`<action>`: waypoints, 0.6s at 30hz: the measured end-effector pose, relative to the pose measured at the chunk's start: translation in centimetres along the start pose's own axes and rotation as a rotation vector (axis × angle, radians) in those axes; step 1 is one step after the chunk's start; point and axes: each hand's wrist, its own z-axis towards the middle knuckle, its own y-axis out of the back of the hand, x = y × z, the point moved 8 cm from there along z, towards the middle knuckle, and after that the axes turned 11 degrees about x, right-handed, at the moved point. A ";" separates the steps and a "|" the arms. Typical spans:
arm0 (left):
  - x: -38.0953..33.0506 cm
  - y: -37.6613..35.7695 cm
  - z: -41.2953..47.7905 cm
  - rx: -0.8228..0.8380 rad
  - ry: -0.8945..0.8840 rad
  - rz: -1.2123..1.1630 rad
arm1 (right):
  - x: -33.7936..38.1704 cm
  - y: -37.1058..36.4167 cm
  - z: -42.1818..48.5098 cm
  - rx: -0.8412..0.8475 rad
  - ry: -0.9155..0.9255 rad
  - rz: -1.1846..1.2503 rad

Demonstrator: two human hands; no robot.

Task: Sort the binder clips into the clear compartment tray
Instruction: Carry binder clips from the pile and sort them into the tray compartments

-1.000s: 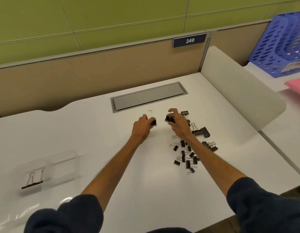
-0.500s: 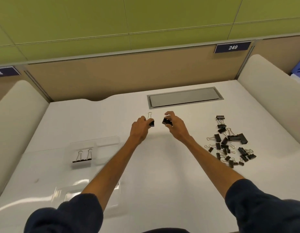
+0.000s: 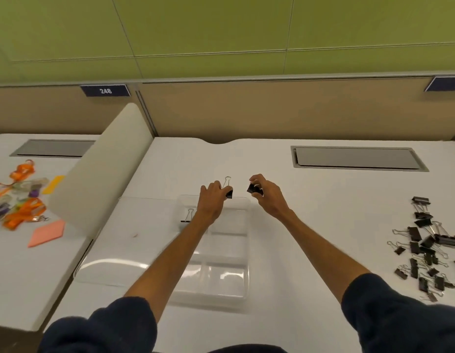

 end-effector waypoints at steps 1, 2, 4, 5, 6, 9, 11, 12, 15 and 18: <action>1.4 0.0 -0.5 0.003 0.016 0.020 | 0.9 -1.0 0.5 0.012 0.015 -0.001; 2.7 -0.1 -0.9 0.010 0.031 0.036 | 1.8 -1.9 0.9 0.024 0.028 -0.002; 5.1 -0.2 -1.9 0.023 0.054 0.045 | 3.4 -3.7 1.6 0.044 0.048 0.000; 6.1 -0.4 -2.3 0.033 0.060 0.043 | 4.1 -4.4 1.9 0.051 0.057 0.001; 7.0 -0.5 -2.7 0.047 0.060 0.042 | 4.8 -5.1 2.2 0.058 0.067 0.001; 9.3 -1.3 -3.9 0.115 0.058 0.043 | 6.9 -7.0 2.8 0.082 0.115 -0.004; 10.5 -2.0 -4.7 0.172 0.052 0.043 | 8.1 -8.2 3.0 0.110 0.141 -0.004; 11.0 -2.4 -5.0 0.204 0.045 0.050 | 8.6 -8.9 3.1 0.133 0.149 -0.003; 12.5 -3.2 -5.9 0.274 0.037 0.072 | 10.0 -10.7 3.2 0.219 0.173 -0.029; 13.3 -3.4 -6.3 0.292 0.038 0.071 | 10.9 -12.0 3.2 0.269 0.198 -0.054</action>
